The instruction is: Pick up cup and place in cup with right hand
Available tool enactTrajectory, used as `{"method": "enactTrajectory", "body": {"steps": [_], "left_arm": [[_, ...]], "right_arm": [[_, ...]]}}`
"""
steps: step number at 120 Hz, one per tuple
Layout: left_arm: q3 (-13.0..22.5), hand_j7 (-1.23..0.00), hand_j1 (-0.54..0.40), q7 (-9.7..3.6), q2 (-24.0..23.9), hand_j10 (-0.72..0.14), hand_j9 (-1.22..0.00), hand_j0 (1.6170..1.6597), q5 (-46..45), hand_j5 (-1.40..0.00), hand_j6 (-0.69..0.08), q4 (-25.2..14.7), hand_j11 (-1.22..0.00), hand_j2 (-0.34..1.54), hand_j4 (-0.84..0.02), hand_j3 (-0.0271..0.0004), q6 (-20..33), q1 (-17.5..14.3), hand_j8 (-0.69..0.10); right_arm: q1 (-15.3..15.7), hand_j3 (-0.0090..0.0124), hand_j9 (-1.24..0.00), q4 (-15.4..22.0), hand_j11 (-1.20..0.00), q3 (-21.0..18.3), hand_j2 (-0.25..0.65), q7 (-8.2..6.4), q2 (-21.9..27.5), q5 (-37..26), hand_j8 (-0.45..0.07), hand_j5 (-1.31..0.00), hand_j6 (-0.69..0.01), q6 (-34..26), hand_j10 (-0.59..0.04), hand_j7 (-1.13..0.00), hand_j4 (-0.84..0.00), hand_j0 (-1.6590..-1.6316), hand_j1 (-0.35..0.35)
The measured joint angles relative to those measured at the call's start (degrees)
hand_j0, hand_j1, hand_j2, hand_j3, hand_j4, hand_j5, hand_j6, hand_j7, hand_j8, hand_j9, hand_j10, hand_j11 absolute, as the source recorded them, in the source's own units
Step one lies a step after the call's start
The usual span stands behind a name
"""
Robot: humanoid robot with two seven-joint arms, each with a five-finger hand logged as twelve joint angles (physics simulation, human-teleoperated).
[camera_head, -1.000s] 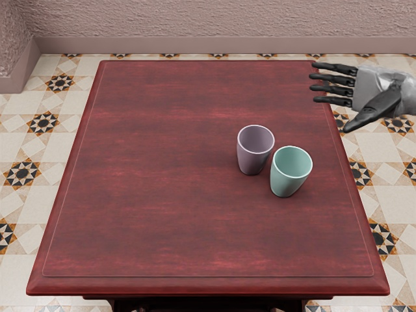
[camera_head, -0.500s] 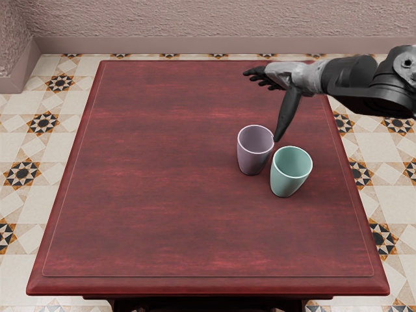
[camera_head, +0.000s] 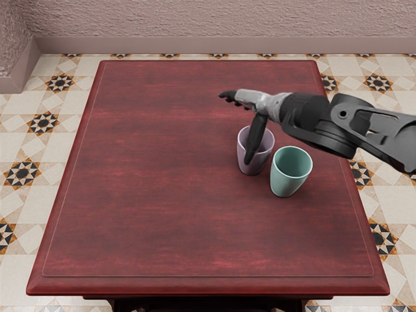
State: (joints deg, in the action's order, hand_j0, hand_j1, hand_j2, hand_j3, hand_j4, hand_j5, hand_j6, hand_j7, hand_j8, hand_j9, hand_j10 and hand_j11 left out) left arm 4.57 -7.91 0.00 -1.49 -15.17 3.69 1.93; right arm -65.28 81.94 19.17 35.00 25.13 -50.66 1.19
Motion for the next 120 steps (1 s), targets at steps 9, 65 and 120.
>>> {"method": "enactTrajectory", "body": {"steps": [9, 65, 120], "left_arm": [[0.0, 0.00, 0.349, 0.00, 0.0, 0.000, 0.00, 1.6581, 0.0, 0.00, 0.000, 0.0, 0.00, 0.00, 0.000, 0.0000, 0.0, 0.0, 0.000], [0.0, 0.00, 0.349, 0.00, 0.0, 0.000, 0.00, 1.6581, 0.0, 0.00, 0.000, 0.0, 0.00, 0.00, 0.000, 0.0000, 0.0, 0.0, 0.000], [0.0, 0.00, 0.349, 0.00, 0.0, 0.000, 0.00, 1.6581, 0.0, 0.00, 0.000, 0.0, 0.00, 0.00, 0.000, 0.0000, 0.0, 0.0, 0.000]], "right_arm": [[0.6, 0.0000, -0.09, 0.6, -0.09, -0.1, -0.012, 0.00, 0.5, -0.1, -0.069, -0.09, -0.070, -0.9, -0.068, -0.09, -0.069, -1.6581, -0.270], [1.8, 0.0000, -0.19, 2.0, -0.20, -4.9, -0.090, -0.01, 2.9, -2.4, -0.143, -0.19, -0.150, -8.3, -0.142, -0.19, -0.144, -1.6585, -0.135], [1.7, 0.0000, -0.41, 4.9, -0.41, -5.0, -0.058, 0.01, 4.1, -2.1, -0.315, -0.41, -0.316, -8.9, -0.314, -0.41, -0.315, -1.6577, 0.028]]}}
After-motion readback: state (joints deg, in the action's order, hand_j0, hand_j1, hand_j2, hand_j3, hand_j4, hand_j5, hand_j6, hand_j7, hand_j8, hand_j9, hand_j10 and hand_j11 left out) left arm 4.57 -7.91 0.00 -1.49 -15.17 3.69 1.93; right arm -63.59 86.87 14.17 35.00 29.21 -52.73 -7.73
